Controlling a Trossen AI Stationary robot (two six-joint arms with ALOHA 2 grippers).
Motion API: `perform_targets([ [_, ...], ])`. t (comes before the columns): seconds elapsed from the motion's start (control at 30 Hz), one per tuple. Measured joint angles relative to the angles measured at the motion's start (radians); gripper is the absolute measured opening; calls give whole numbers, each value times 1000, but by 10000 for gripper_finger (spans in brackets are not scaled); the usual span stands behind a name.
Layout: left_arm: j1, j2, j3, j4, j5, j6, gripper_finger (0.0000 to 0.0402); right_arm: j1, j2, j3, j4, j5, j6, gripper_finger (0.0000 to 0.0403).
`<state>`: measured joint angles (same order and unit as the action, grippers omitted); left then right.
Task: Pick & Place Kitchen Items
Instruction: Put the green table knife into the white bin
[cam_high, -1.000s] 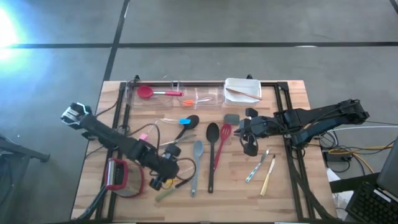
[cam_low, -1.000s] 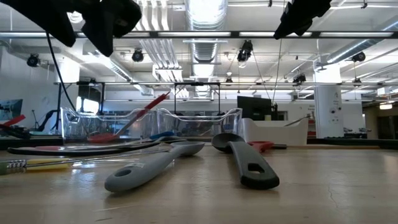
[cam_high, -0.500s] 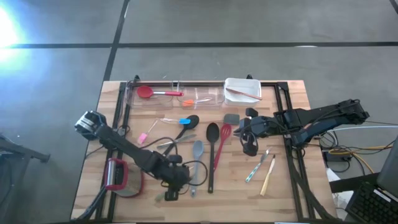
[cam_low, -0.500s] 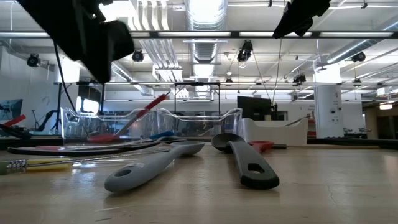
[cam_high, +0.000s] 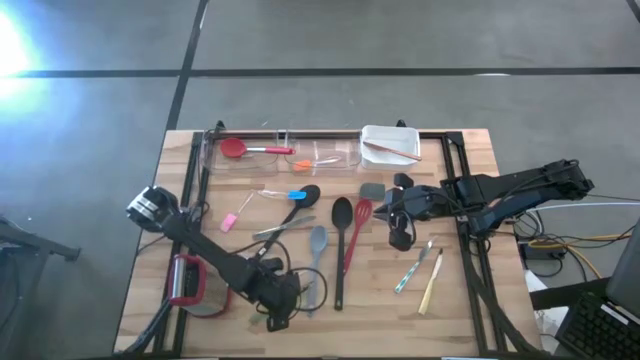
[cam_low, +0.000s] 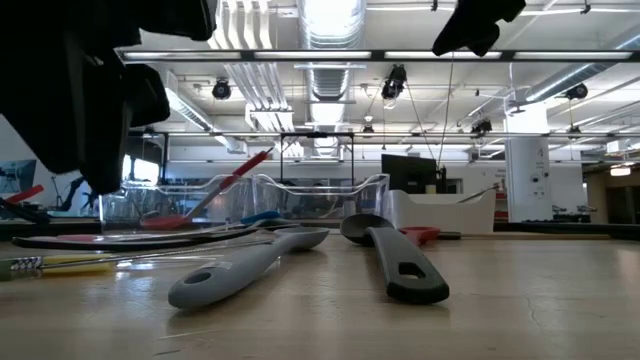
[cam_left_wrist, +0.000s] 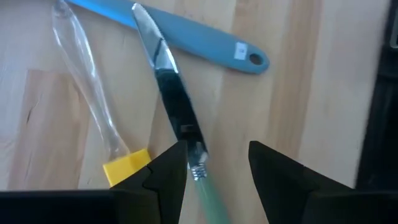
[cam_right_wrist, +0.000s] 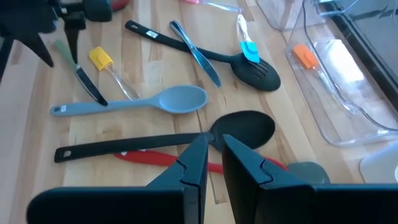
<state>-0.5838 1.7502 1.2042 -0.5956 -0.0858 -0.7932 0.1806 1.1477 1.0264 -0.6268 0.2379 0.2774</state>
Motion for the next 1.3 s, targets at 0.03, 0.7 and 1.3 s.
perform_targets([
  [0.03,0,6,0,1,-4,-1,177,0,0,0,5,0,-3,43],
  [0.7,6,106,0,5,-65,11,177,0,0,0,16,-1,-8,43],
  [1.3,12,150,2,63,-77,41,112,0,0,0,16,0,-8,43],
])
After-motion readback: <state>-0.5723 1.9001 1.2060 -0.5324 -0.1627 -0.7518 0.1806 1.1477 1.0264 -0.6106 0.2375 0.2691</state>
